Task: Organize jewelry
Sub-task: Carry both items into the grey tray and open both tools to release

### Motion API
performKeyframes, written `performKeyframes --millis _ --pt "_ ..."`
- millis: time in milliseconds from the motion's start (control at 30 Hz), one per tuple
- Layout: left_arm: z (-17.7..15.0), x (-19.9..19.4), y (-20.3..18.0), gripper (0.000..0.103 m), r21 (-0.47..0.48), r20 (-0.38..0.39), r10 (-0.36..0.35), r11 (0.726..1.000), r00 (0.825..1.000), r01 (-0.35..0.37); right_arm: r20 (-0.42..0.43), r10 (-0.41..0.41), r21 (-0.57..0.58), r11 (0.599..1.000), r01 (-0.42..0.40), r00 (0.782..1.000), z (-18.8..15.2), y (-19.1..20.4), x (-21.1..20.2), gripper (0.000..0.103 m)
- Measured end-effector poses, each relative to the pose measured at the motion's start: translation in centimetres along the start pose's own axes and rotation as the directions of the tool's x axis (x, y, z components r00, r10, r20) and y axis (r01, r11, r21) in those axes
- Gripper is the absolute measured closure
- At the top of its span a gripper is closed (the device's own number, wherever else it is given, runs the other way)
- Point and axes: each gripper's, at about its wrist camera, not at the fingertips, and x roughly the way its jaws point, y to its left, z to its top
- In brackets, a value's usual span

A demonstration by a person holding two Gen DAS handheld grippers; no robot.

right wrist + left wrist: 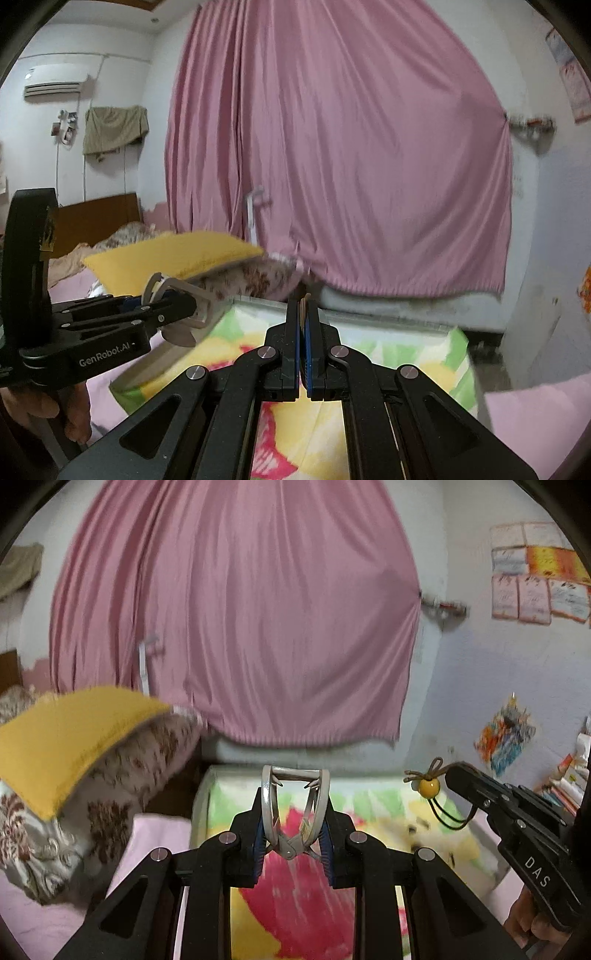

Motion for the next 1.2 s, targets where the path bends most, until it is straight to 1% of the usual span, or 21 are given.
performKeyframes --millis 67,167,233,300,367,567,667,767,933,967,1000,1033,1067,1100,1133,1167,1200 --pt "-0.4 0.9 0.4 0.080 -0.013 -0.082 -0.013 1.000 0.997 0.012 -0.057 0.021 0.027 0.999 -0.020 0.998 -0.7 -0.6 0.9 0.101" --pt "-1.2 2.0 1.0 0.080 -0.030 -0.165 -0.032 0.999 0.986 0.027 -0.151 0.074 0.085 0.995 -0.062 0.986 -2.0 -1.7 2.2 0.101" --pt "-1.7 2.7 1.2 0.080 -0.039 -0.214 -0.043 0.999 0.976 0.036 -0.211 0.123 0.143 0.985 -0.094 0.970 -3.0 -2.7 3.2 0.101" --pt "-2.1 3.4 1.4 0.080 -0.050 -0.254 -0.053 0.998 0.966 0.041 -0.253 0.166 0.201 0.973 -0.117 0.953 -3.8 -3.4 4.3 0.101" --pt "-2.5 3.8 1.5 0.080 -0.053 -0.282 -0.056 0.998 0.958 0.042 -0.285 0.191 0.235 0.964 -0.124 0.939 -4.9 -4.0 5.1 0.101" --pt "-3.1 4.8 1.4 0.080 -0.046 -0.332 -0.057 0.998 0.941 0.045 -0.343 0.193 0.243 0.963 -0.112 0.919 -6.3 -3.5 6.4 0.101" --pt "-3.1 4.8 1.3 0.080 -0.044 -0.336 -0.057 0.998 0.940 0.045 -0.354 0.192 0.241 0.964 -0.109 0.915 -6.2 -3.1 6.8 0.101" --pt "-3.0 4.7 1.3 0.080 -0.040 -0.335 -0.055 0.998 0.941 0.044 -0.357 0.188 0.242 0.965 -0.104 0.915 -6.1 -3.1 7.0 0.100" --pt "-3.2 4.7 1.4 0.080 -0.035 -0.331 -0.045 0.999 0.942 0.035 -0.348 0.159 0.225 0.971 -0.083 0.924 -5.8 -3.1 6.7 0.100" --pt "-3.2 4.6 1.5 0.077 -0.033 -0.330 -0.041 0.999 0.943 0.032 -0.343 0.152 0.221 0.972 -0.078 0.927 -5.7 -3.2 6.6 0.099" --pt "-3.2 4.5 1.4 0.067 -0.033 -0.327 -0.036 0.999 0.944 0.027 -0.340 0.145 0.217 0.973 -0.073 0.929 -5.6 -3.2 6.5 0.098" --pt "-3.2 4.3 1.5 0.061 -0.037 -0.322 -0.032 0.999 0.946 0.021 -0.335 0.136 0.212 0.975 -0.066 0.932 -5.5 -3.2 6.3 0.097" --pt "-3.2 4.1 1.6 0.047 -0.046 -0.311 -0.037 0.999 0.950 0.024 -0.330 0.129 0.207 0.976 -0.061 0.935 -5.5 -3.2 6.1 0.094" --pt "-3.2 3.8 1.7 0.041 -0.054 -0.298 -0.043 0.998 0.953 0.028 -0.324 0.121 0.204 0.977 -0.055 0.938 -5.4 -3.2 5.9 0.088" --pt "-3.2 3.5 1.8 0.041 -0.061 -0.285 -0.048 0.998 0.957 0.032 -0.316 0.114 0.204 0.978 -0.049 0.942 -5.3 -3.3 5.5 0.084" --pt "-3.1 3.3 1.8 0.041 -0.059 -0.277 -0.049 0.998 0.960 0.034 -0.308 0.111 0.209 0.977 -0.047 0.945 -5.3 -3.5 5.2 0.075" --pt "-3.0 3.0 1.7 0.041 -0.055 -0.271 -0.045 0.998 0.962 0.031 -0.298 0.109 0.212 0.976 -0.045 0.948 -5.2 -3.6 4.8 0.070"
